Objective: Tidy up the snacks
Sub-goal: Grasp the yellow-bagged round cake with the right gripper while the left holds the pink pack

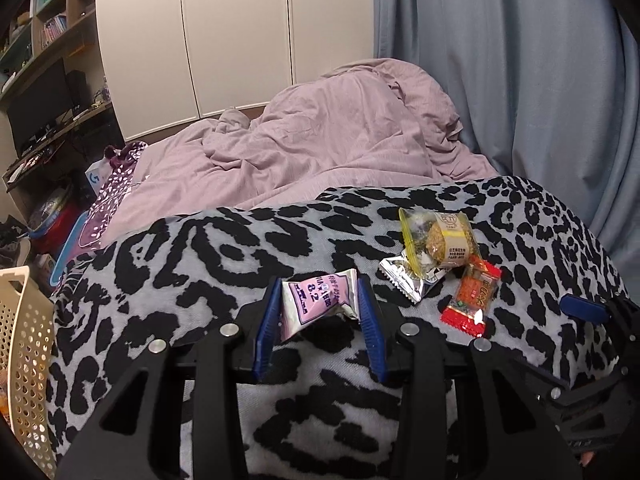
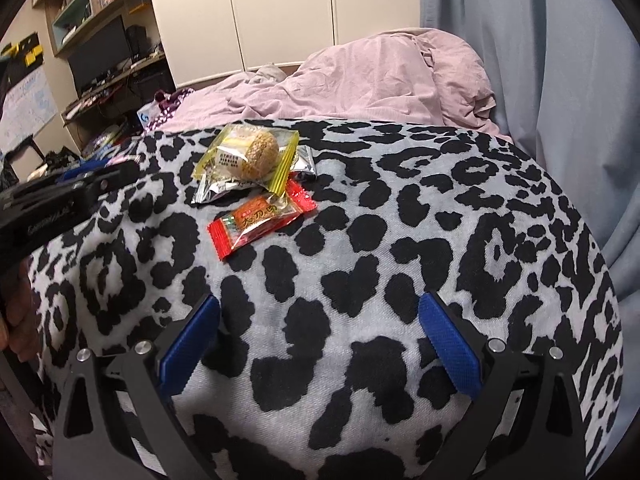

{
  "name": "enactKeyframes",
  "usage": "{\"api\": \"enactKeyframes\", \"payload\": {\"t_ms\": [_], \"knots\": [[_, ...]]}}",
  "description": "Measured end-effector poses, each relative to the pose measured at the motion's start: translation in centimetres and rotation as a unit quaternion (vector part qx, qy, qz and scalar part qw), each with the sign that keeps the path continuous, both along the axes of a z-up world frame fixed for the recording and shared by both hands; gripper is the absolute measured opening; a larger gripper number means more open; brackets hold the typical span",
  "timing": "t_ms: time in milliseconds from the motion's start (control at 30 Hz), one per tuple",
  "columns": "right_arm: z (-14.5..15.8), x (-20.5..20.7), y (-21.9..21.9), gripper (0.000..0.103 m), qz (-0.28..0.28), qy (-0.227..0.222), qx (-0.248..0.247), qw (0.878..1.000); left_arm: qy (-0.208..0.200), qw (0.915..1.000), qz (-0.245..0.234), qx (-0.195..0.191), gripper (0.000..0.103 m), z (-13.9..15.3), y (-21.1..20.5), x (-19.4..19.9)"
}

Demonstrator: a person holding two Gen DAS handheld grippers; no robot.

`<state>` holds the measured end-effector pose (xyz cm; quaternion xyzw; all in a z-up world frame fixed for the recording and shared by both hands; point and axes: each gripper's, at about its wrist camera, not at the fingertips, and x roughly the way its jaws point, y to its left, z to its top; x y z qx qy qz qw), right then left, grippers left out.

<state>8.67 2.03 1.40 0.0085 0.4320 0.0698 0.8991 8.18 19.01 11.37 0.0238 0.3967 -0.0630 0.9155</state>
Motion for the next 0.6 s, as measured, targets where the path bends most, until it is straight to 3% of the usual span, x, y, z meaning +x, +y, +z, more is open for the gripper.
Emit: {"api": "enactKeyframes", "payload": {"t_ms": [367, 600], "knots": [[3.8, 2.9, 2.3, 0.098, 0.028, -0.025, 0.02, 0.999, -0.017, 0.9996, 0.01, -0.019, 0.039, 0.9, 1.8, -1.6], [3.7, 6.6, 4.9, 0.098, 0.039, -0.01, 0.033, 0.999, -0.023, 0.9993, 0.02, -0.022, 0.039, 1.3, 3.4, -2.3]]}}
